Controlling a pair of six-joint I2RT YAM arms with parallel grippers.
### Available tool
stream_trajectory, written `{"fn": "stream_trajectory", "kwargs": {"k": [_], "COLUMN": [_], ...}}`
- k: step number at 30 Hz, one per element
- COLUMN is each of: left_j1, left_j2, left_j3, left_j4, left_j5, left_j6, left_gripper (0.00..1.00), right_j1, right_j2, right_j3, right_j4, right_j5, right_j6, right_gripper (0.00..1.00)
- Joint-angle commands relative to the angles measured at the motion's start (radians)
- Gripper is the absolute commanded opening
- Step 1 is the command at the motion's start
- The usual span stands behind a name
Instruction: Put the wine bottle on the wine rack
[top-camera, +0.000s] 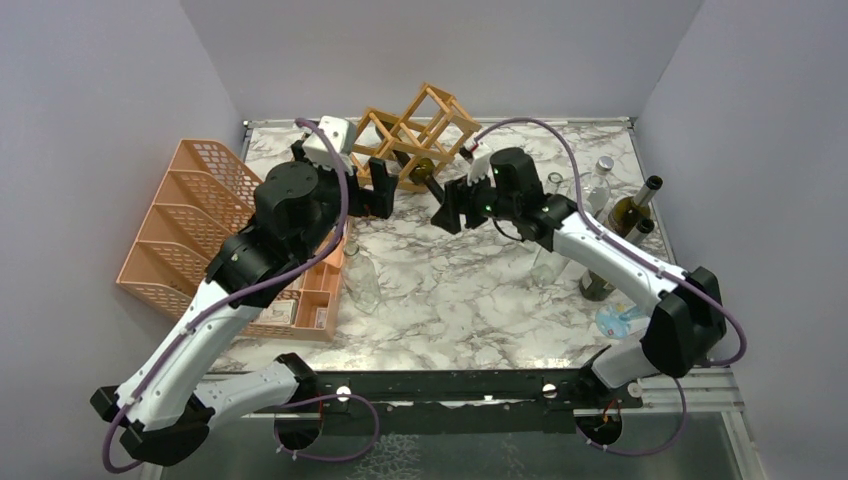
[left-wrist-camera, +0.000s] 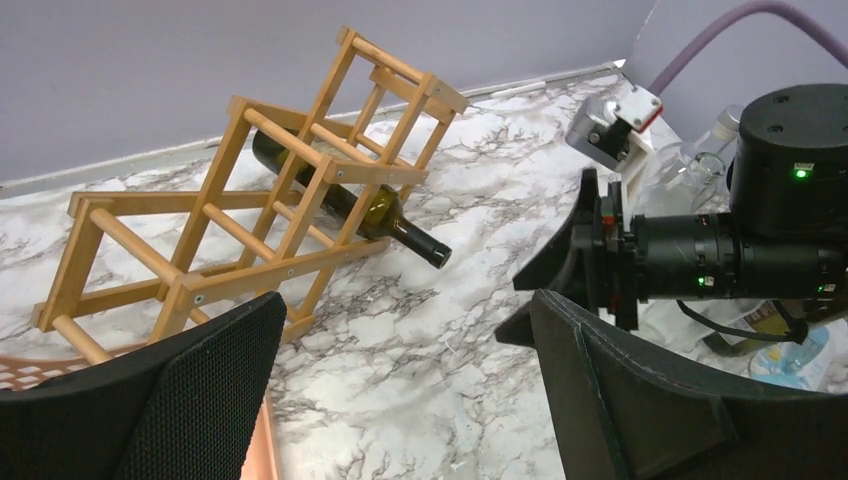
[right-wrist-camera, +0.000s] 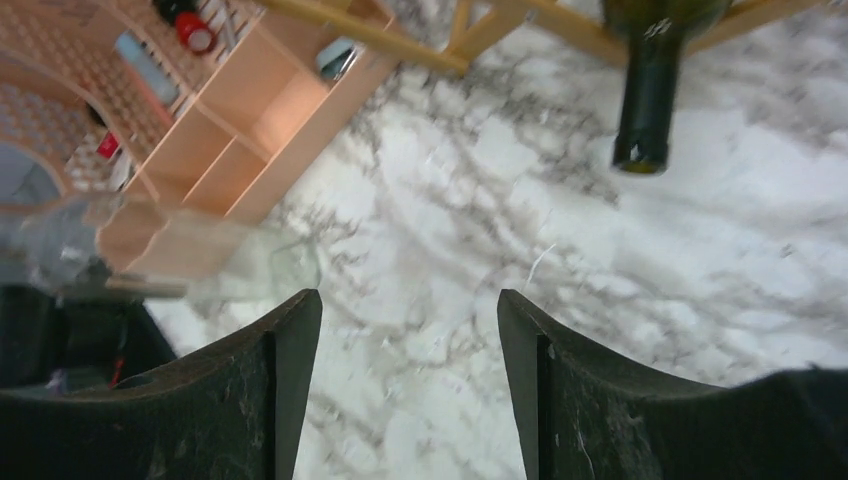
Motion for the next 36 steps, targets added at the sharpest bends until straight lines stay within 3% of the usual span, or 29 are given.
{"fn": "stream_trajectory", "kwargs": {"k": [1,6,11,15,21,28,31,36], "left_j1": [0.006,0.006,0.006,0.006,0.006,0.006,0.006,0.006], "left_j2": [-0.101,-0.210,-0.291,-0.313,-0.314,-0.366,-0.392,-0.438], "left_j3": [-0.064,-0.145,-0.226,-0.234,-0.178,-0.187,-0.204,-0.262], "left_j4": [0.017,0.060,0.139,0.186,0.192,0.182,0.183,0.215], "left_j5": [0.042,0.043,0.022,-0.036,-0.027,-0.129,-0.186,-0.237], "left_j6": [-0.008,-0.021,-0.030,-0.066,-0.036,-0.036,-0.066,-0.141], "left_gripper": [0.99,0.99,0.99,0.99,0.99,0.99,0.99,0.99], "right_j1": [0.024,0.120,0.324,0.426,0.514,0.530,0.532,0.532], "right_j2": [-0.139,-0.284,-0.329,-0.271,-0.110,0.078,0.126,0.190], "right_j3": [-0.125,-0.255,-0.260,-0.168,-0.019,0.115,0.124,0.158], "right_j4": [0.033,0.095,0.125,0.108,0.116,0.140,0.203,0.234], "right_j5": [-0.147,-0.135,0.067,0.205,0.278,0.309,0.266,0.327], "right_j6": [0.074,0.064,0.031,0.017,-0.010,-0.024,-0.026,-0.051], "right_gripper": [0.67,0.68,0.68,0.68,0.68,0.68,0.68,0.68]}}
